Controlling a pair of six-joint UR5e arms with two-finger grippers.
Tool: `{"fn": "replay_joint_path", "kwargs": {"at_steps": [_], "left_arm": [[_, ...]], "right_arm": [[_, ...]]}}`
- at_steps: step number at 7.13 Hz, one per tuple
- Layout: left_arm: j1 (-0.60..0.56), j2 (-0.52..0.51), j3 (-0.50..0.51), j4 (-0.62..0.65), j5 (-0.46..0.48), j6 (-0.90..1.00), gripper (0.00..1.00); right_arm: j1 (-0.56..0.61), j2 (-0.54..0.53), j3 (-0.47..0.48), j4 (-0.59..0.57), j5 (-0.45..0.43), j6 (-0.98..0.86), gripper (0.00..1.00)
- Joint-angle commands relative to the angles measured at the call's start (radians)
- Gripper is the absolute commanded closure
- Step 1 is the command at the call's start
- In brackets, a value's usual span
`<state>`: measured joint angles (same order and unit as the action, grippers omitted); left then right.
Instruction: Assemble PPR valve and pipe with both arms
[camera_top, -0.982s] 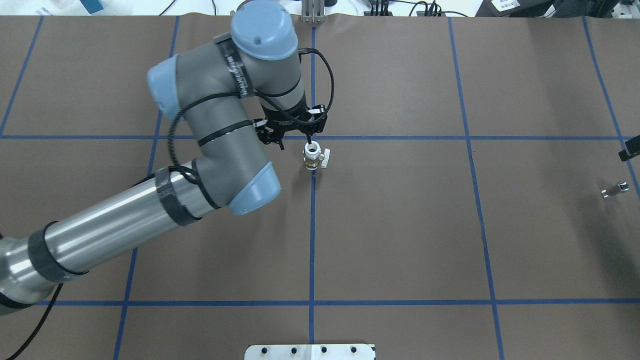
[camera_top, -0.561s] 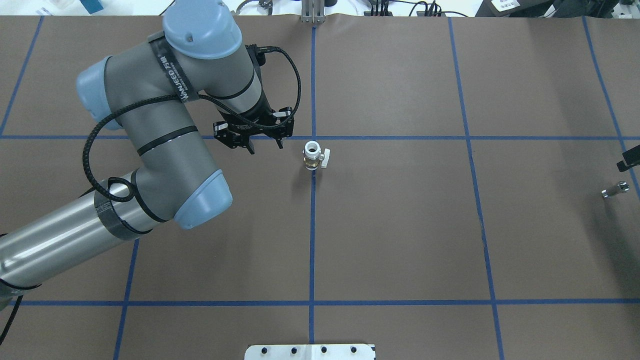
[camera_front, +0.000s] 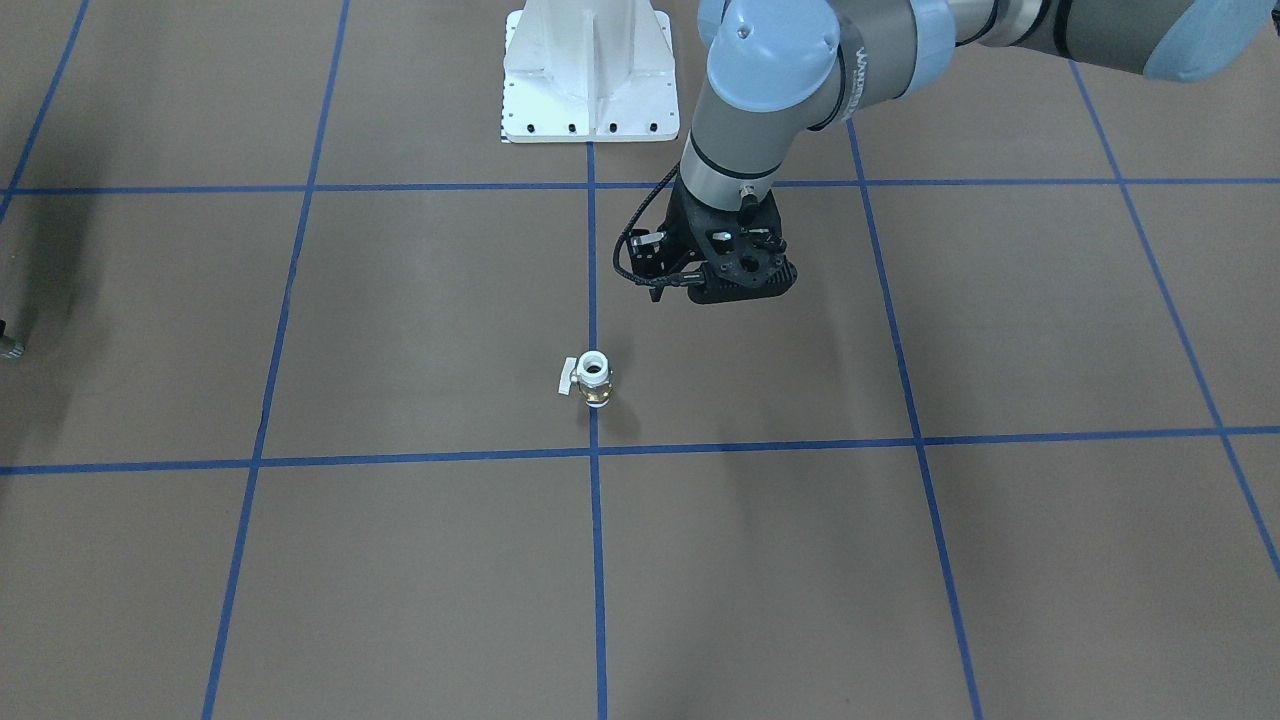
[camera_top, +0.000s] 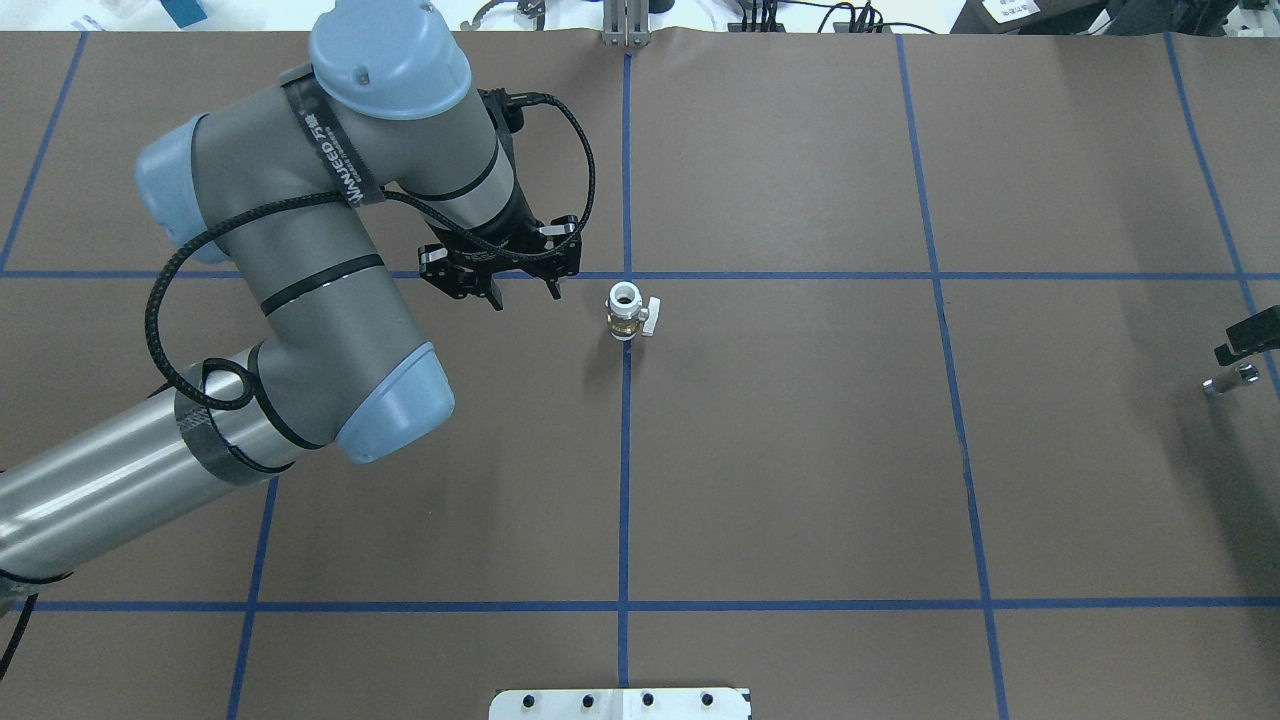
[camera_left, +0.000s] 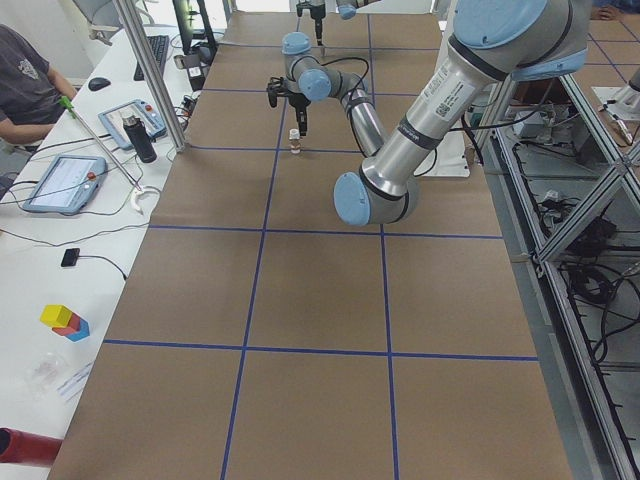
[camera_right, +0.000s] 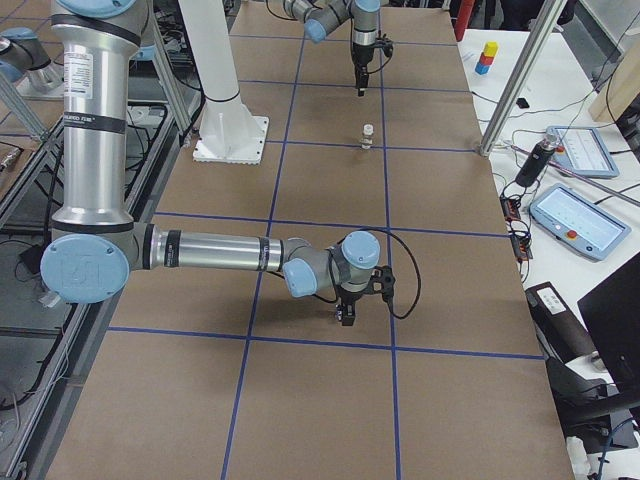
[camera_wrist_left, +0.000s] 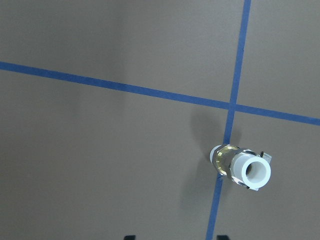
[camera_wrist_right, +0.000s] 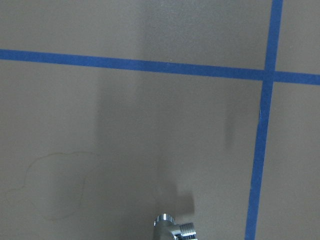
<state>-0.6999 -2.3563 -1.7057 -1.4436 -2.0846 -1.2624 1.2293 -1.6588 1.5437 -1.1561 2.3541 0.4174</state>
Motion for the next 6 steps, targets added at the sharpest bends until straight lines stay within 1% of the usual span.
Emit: {"fn": "replay_joint_path", "kwargs": {"at_steps": [1,2,3,4,5,6], "left_arm": [[-0.001,0.003,-0.006,0.0,0.0,0.0,0.38],[-0.001,0.003,-0.008,0.0,0.0,0.0,0.38],[-0.001,0.005,-0.008,0.002,0.0,0.0,0.38],[-0.001,0.005,-0.008,0.0,0.0,0.0,0.38],[-0.001,0.018,-0.018,0.0,0.0,0.0,0.38],[-0.001,0.02,-0.021,0.0,0.0,0.0,0.38]], "right_arm": [[-0.031,-0.027,-0.011,0.075,-0.007,0.054,0.16],[-0.031,-0.027,-0.019,0.076,-0.009,0.054,0.2],[-0.031,-0.027,-0.028,0.076,-0.01,0.054,0.27],[-0.033,-0.027,-0.03,0.076,-0.01,0.055,0.45],[-0.033,-0.024,-0.028,0.076,-0.01,0.054,0.71],[-0.033,-0.019,-0.028,0.075,-0.01,0.054,0.85]]}}
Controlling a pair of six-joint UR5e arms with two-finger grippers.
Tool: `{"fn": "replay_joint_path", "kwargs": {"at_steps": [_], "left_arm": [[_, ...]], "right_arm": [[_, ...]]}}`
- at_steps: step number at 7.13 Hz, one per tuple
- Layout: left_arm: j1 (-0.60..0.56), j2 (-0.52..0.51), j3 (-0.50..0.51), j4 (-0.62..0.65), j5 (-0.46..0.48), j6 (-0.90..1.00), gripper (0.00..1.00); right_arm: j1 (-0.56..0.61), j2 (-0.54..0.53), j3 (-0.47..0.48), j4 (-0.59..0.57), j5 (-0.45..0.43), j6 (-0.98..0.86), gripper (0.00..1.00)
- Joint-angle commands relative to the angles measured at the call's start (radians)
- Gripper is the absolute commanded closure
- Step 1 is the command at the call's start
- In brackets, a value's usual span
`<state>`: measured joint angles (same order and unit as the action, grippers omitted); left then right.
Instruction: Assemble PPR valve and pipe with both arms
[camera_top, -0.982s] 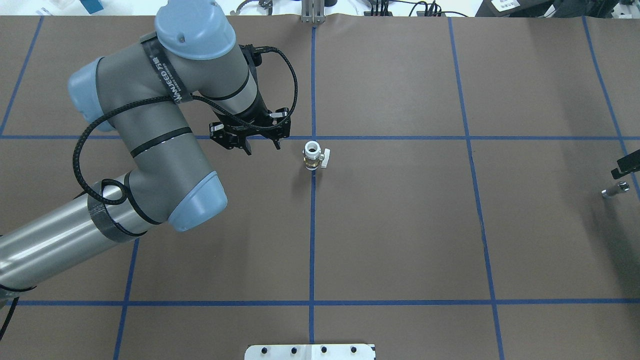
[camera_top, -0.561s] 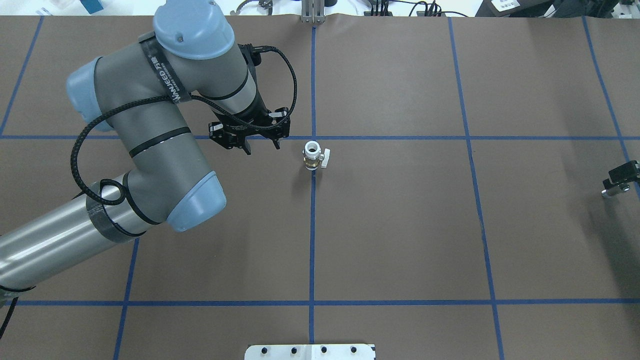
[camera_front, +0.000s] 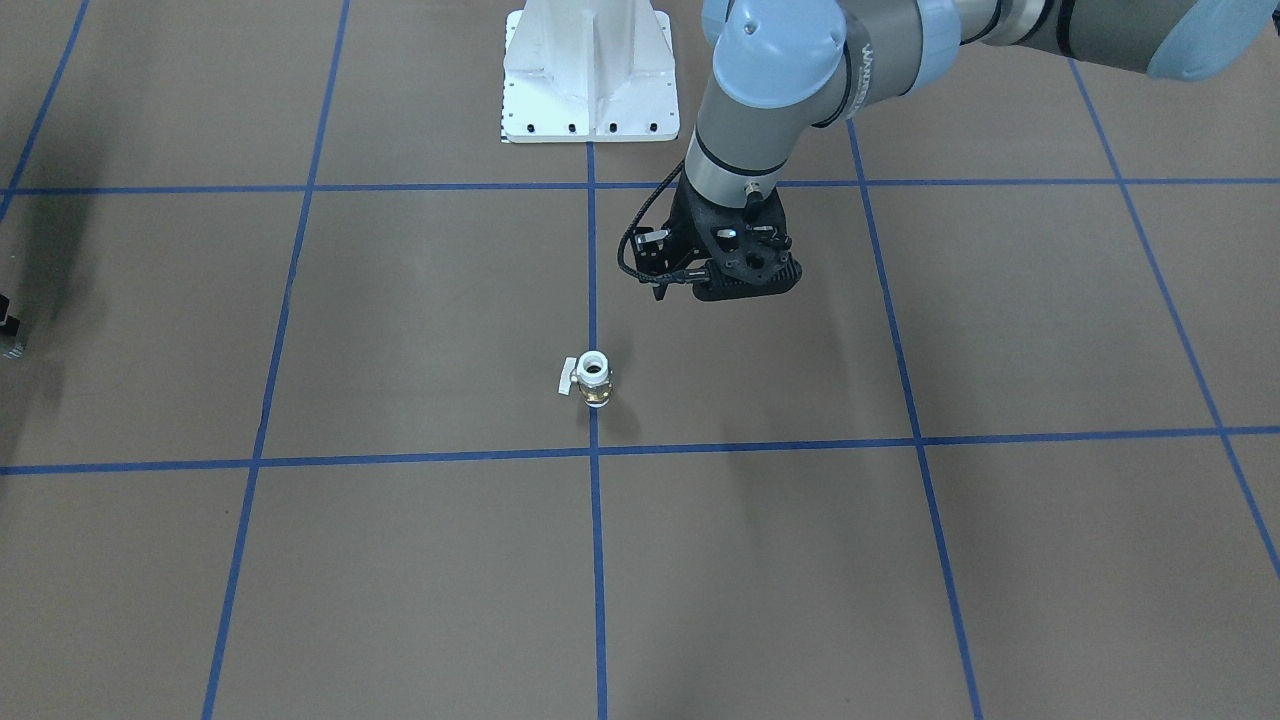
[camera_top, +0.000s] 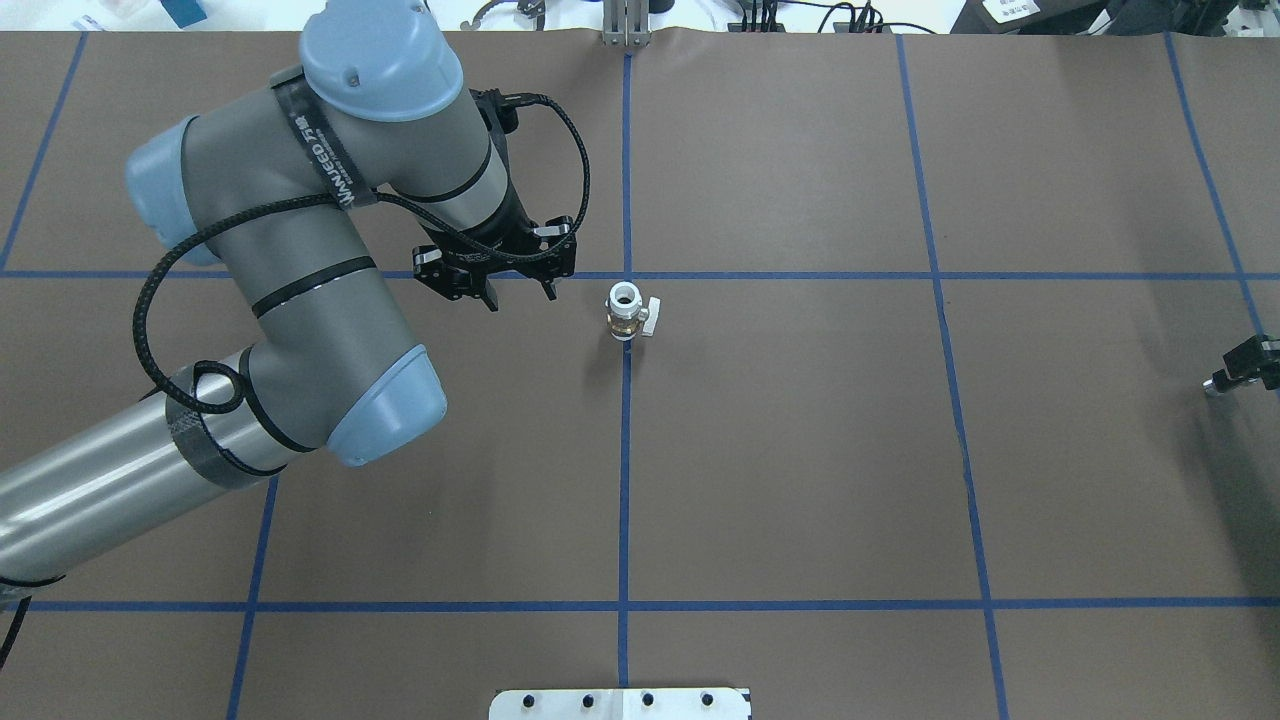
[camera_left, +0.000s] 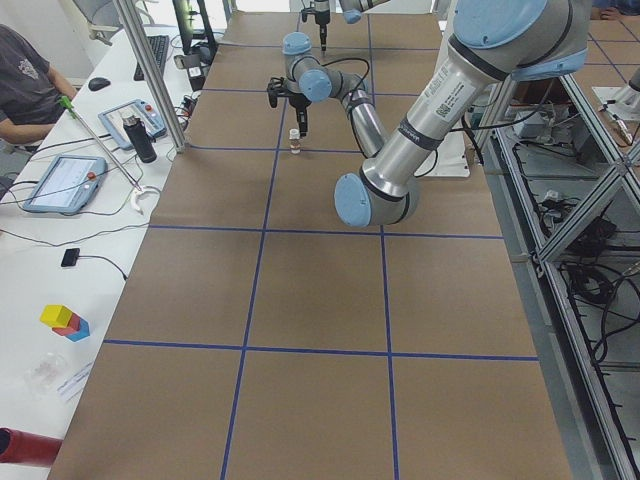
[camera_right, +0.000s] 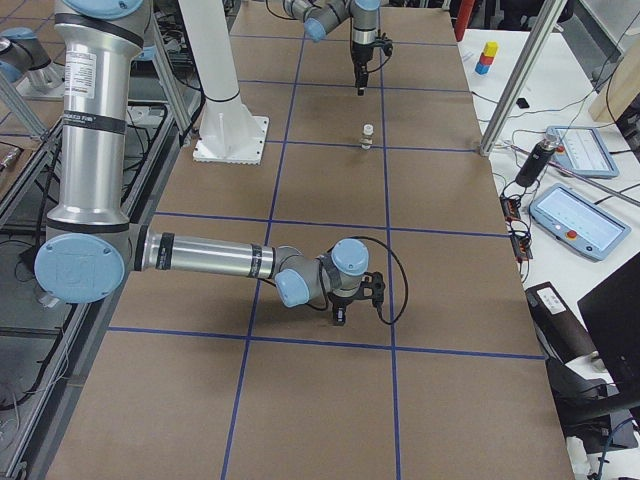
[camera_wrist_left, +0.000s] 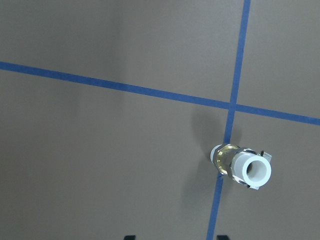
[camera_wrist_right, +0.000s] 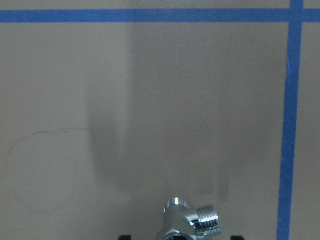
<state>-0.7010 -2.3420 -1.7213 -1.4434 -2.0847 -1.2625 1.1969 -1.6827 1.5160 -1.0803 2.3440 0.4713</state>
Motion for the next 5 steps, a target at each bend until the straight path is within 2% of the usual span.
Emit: {"fn": "replay_joint_path", "kwargs": {"at_steps": [1,2,5], "left_arm": [[0.0,0.01,-0.006,0.0,0.0,0.0,0.38],[0.0,0.01,-0.006,0.0,0.0,0.0,0.38],[-0.002,0.01,-0.009,0.0,0.002,0.0,0.38]], "right_arm": [[0.0,0.006,0.0,0.0,0.0,-0.002,0.93],[0.0,0.006,0.001,0.0,0.0,-0.002,1.0],[0.0,0.026,0.042,-0.003,-0.005,0.033,1.0]]}}
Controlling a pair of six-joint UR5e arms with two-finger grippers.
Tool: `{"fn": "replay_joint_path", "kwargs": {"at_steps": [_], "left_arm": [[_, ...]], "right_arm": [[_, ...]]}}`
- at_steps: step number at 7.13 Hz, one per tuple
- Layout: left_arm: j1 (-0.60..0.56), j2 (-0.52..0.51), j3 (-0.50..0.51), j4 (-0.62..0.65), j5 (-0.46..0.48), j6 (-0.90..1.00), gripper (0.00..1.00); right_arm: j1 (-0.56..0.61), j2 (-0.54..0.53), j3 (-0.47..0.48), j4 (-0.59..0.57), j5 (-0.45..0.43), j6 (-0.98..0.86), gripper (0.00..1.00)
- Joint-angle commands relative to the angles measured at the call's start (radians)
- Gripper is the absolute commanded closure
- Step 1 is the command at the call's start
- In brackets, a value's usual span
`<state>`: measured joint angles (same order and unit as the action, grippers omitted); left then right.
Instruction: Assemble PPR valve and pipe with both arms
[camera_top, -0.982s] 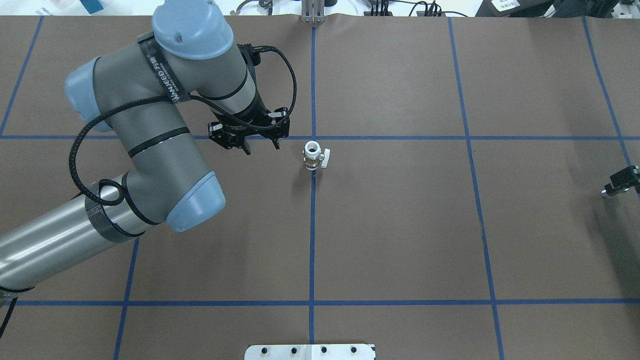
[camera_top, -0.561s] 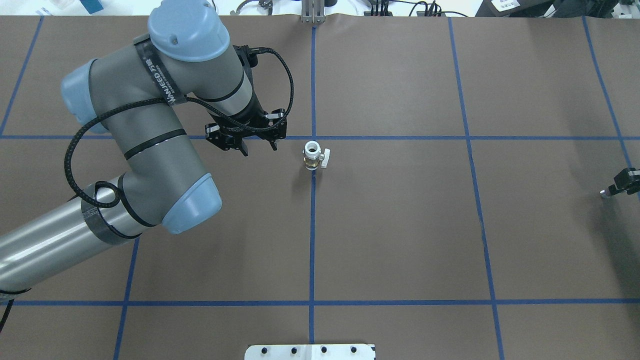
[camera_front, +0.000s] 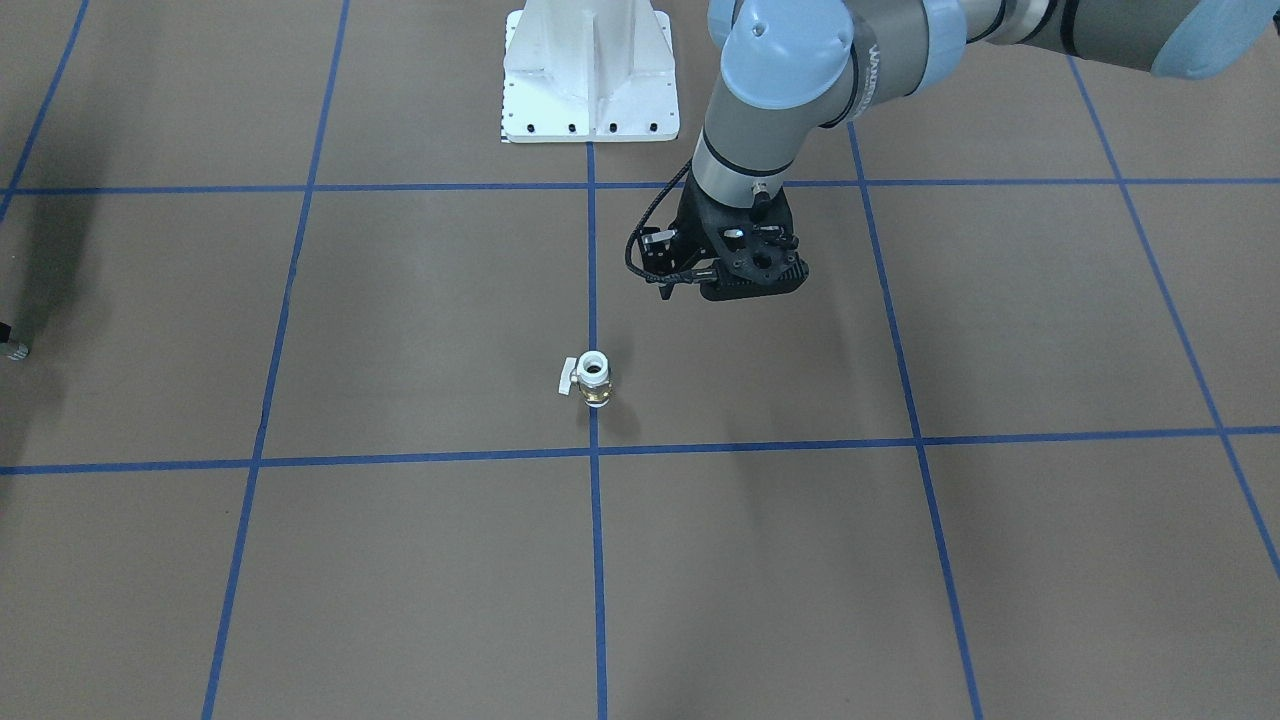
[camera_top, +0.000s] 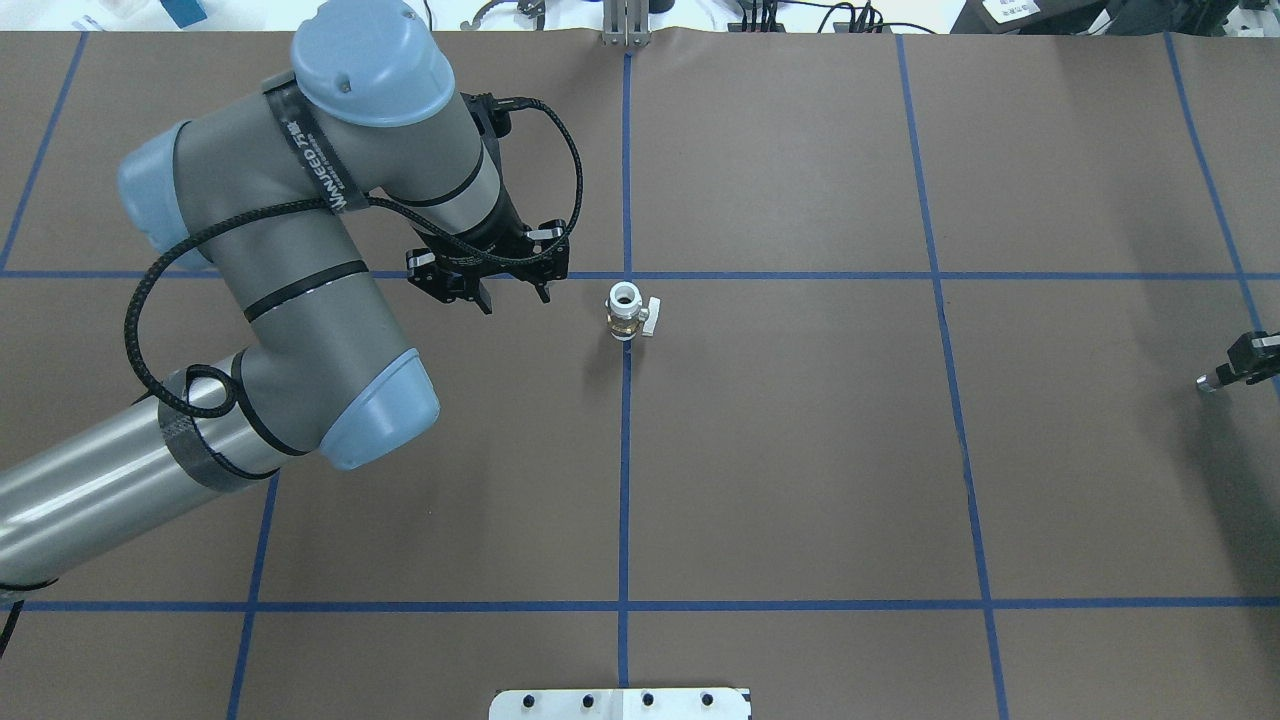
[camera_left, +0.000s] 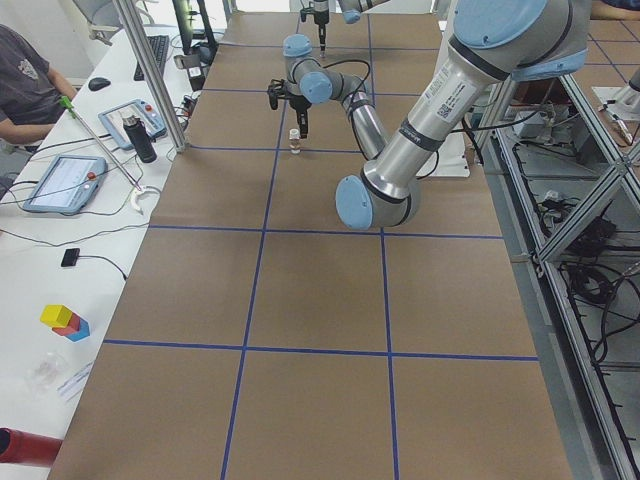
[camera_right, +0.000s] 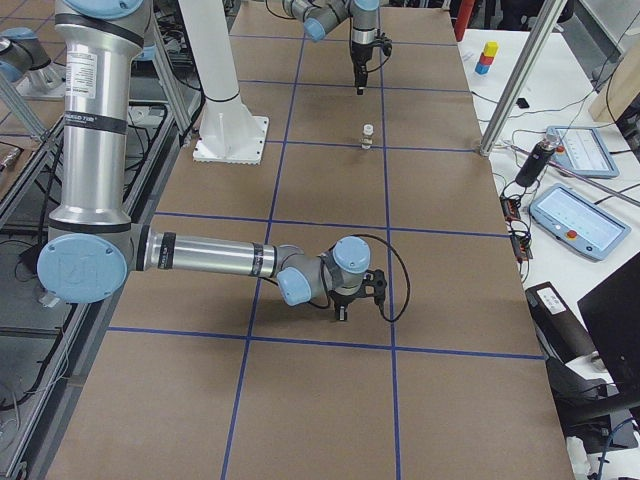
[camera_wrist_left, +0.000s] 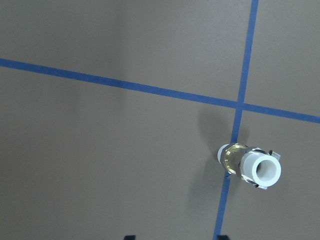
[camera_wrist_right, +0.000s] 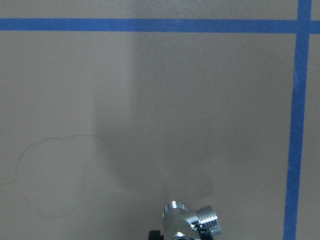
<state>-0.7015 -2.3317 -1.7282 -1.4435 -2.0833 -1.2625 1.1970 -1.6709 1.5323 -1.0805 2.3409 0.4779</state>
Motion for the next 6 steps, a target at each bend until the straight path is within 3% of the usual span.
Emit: {"fn": "replay_joint_path", "kwargs": {"at_steps": [1,3,5,6], "left_arm": [[-0.003,0.029,-0.037,0.0,-0.001,0.002,0.38],[-0.03,0.156,-0.156,0.002,-0.006,0.074,0.38],[-0.059,0.257,-0.203,-0.003,-0.009,0.194,0.37],[-0.091,0.319,-0.205,-0.011,-0.009,0.283,0.37]], "right_arm": [[0.0,0.061,0.046,-0.006,-0.002,0.136,1.0],[-0.049,0.19,0.046,-0.015,-0.012,0.308,1.0],[-0.188,0.355,0.046,-0.016,-0.092,0.631,1.0],[-0.226,0.467,0.055,-0.1,-0.1,0.753,1.0]]}}
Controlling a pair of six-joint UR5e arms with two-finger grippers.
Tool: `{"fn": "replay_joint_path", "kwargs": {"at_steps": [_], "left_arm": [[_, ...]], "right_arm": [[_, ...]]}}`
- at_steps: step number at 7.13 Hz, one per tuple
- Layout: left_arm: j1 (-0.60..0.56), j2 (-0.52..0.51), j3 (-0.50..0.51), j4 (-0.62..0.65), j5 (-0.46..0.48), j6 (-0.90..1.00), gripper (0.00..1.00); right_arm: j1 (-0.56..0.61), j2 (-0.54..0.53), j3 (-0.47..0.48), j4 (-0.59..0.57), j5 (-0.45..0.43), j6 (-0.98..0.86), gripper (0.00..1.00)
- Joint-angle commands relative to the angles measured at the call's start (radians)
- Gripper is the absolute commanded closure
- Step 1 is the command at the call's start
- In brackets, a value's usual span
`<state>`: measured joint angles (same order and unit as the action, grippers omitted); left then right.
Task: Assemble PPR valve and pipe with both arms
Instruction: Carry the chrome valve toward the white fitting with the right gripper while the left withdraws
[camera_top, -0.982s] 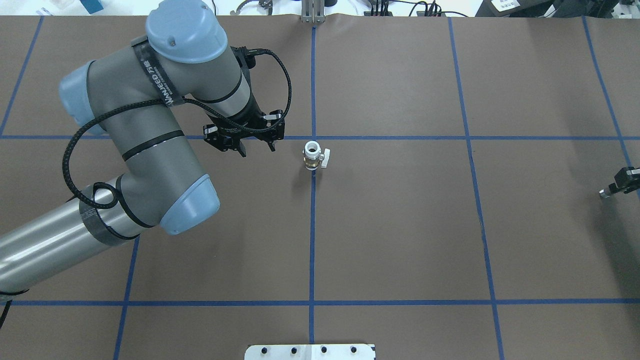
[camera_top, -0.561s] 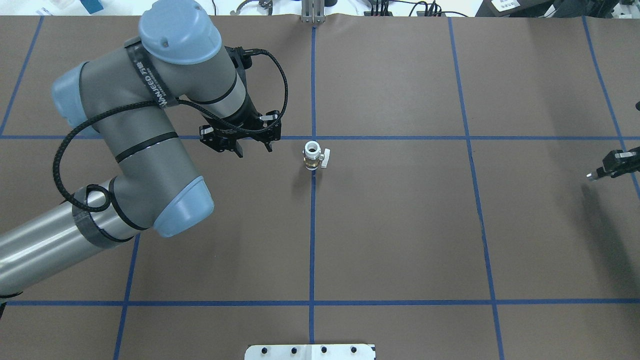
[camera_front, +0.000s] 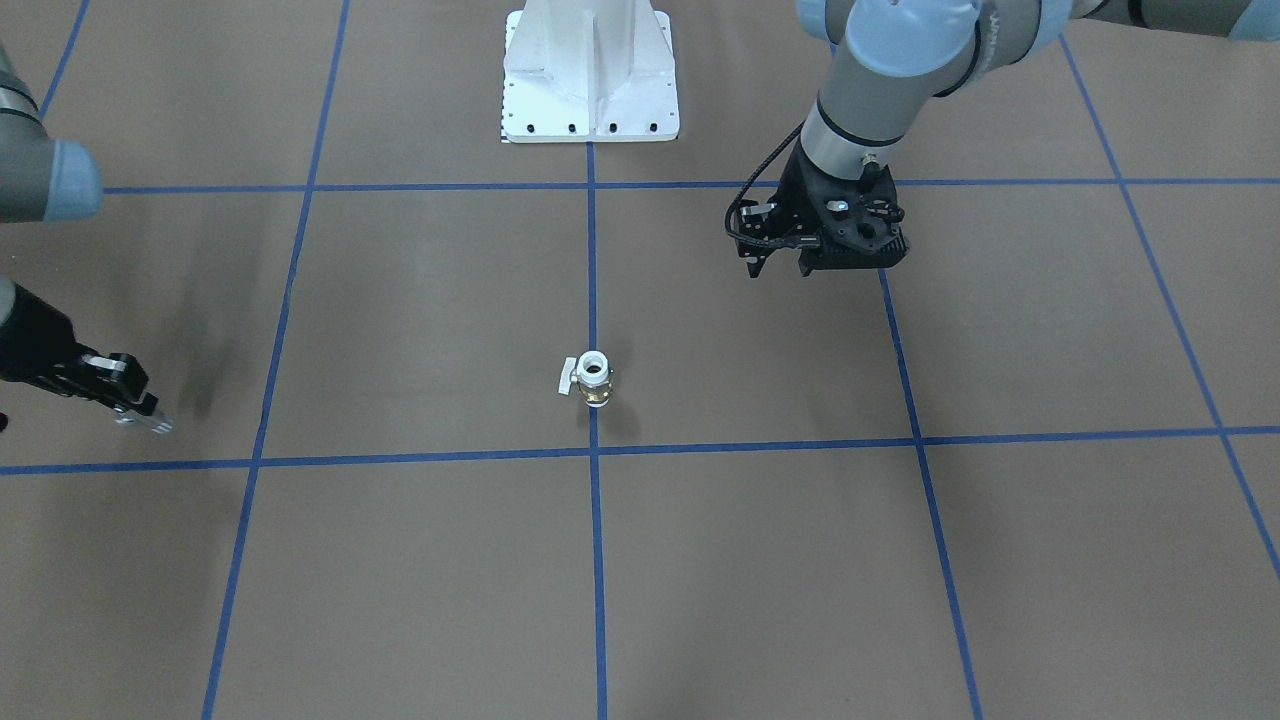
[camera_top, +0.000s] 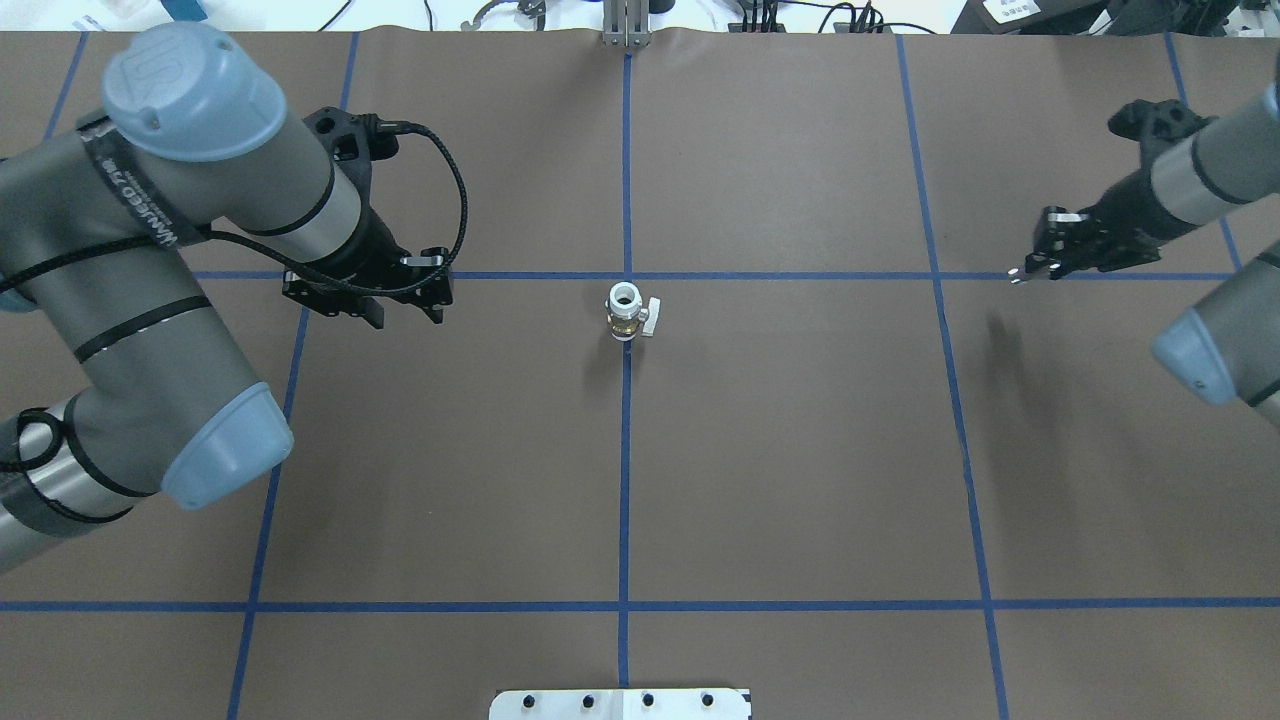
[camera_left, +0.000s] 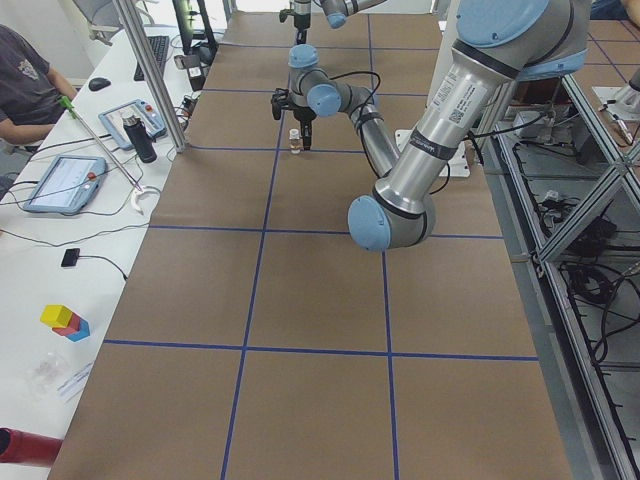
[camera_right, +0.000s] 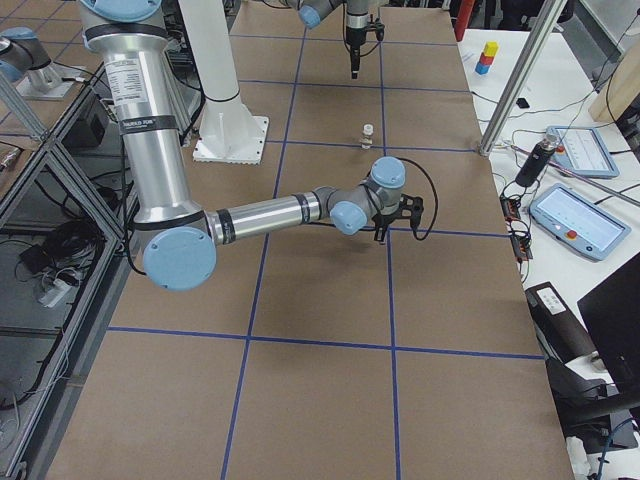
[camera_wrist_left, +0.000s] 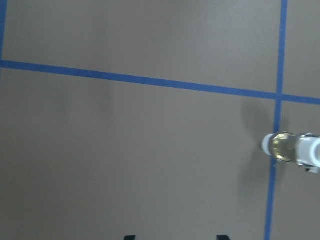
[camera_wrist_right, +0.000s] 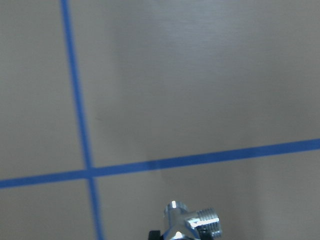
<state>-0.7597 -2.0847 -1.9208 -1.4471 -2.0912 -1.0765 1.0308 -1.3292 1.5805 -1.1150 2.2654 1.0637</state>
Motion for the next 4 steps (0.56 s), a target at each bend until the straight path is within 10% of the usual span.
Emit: {"fn": "replay_joint_path", "kwargs": {"at_steps": [1,4], "left_arm": [[-0.064,0.116,-0.011,-0.01,-0.001,0.172,0.37],[-0.116,0.234,-0.011,-0.117,-0.019,0.259,0.31]], "right_arm": [[-0.098,0.239,0.062,-0.256,-0.065,0.212,1.0],[-0.294,0.538,0.04,-0.467,-0.227,0.443,1.0]]}}
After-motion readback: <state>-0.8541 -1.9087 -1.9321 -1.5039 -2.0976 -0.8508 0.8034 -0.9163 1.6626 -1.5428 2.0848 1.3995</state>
